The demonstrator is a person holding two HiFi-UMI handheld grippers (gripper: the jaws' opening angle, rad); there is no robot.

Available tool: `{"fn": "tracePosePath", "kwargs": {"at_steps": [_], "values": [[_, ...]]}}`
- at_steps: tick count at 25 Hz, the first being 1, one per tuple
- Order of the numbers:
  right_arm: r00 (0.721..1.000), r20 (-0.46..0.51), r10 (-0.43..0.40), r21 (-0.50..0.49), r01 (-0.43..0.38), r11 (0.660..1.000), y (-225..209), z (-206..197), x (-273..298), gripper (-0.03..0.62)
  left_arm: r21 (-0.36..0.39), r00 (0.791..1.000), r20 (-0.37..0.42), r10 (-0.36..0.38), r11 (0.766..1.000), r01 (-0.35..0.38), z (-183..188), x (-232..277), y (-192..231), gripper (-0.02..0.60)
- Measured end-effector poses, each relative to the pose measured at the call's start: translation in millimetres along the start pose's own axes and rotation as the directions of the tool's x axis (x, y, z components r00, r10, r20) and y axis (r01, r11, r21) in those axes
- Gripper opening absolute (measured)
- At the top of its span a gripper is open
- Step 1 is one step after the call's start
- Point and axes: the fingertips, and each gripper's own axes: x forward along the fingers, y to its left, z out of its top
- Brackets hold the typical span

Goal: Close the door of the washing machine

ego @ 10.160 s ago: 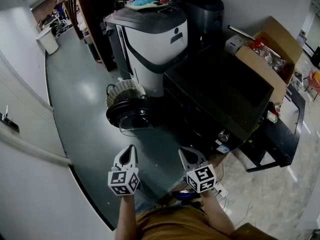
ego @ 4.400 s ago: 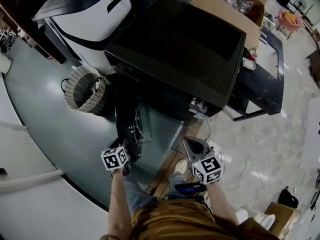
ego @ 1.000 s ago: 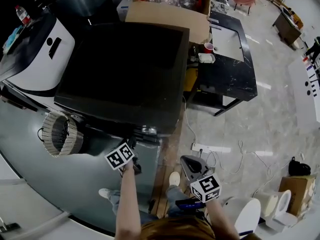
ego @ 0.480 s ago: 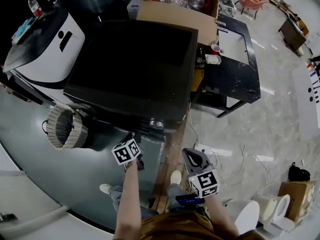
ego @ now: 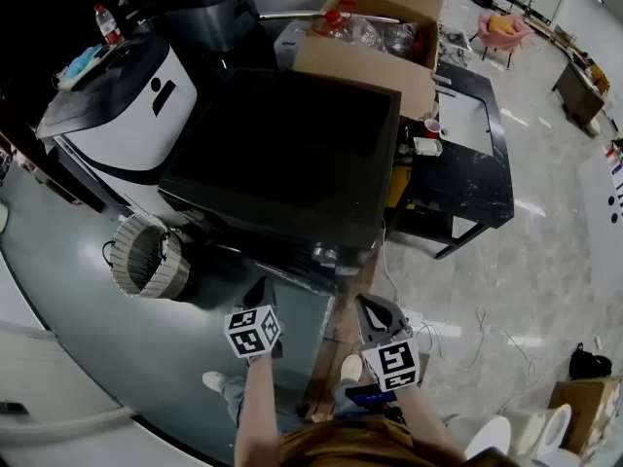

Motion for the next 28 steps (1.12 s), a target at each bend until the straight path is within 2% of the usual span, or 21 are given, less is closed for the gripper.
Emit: {"fn": "tracePosePath", "kwargs": {"at_steps": [4,8,13,17,23,28], "values": [[0.998,0.052,0.023,-0.042,-0.02,0.999,15,22,4,0.012,0.054,0.996,0.086,-0.012,0.998,0.008,30,-38,-11,0.032],[0.995,0.091,0.05,-0.063,-0.044,0.997,28,42,5,0.012,0.04,0.986,0.164,-0.036,0.999,0.03,56,-75,-21,0.031],[0.989,0.13,0.078,-0.075,-0.069,0.995,49,59,9,0.012,0.104,0.97,0.245,0.003,0.994,-0.029,78,-116,-10,0.026],[0.985,0.149,0.09,-0.093,-0.076,0.993,57,69,11,0.012,0.087,0.949,0.315,0.017,0.995,-0.047,87,-139,-3,0.026],[0.979,0.177,0.105,-0.114,-0.086,0.99,69,77,13,0.012,0.068,0.939,0.342,0.031,0.996,-0.058,85,-157,5,0.025],[0.98,0.149,0.129,-0.132,-0.109,0.985,84,76,15,0.012,0.049,0.937,0.345,0.05,0.996,-0.071,80,-162,15,0.025]]}}
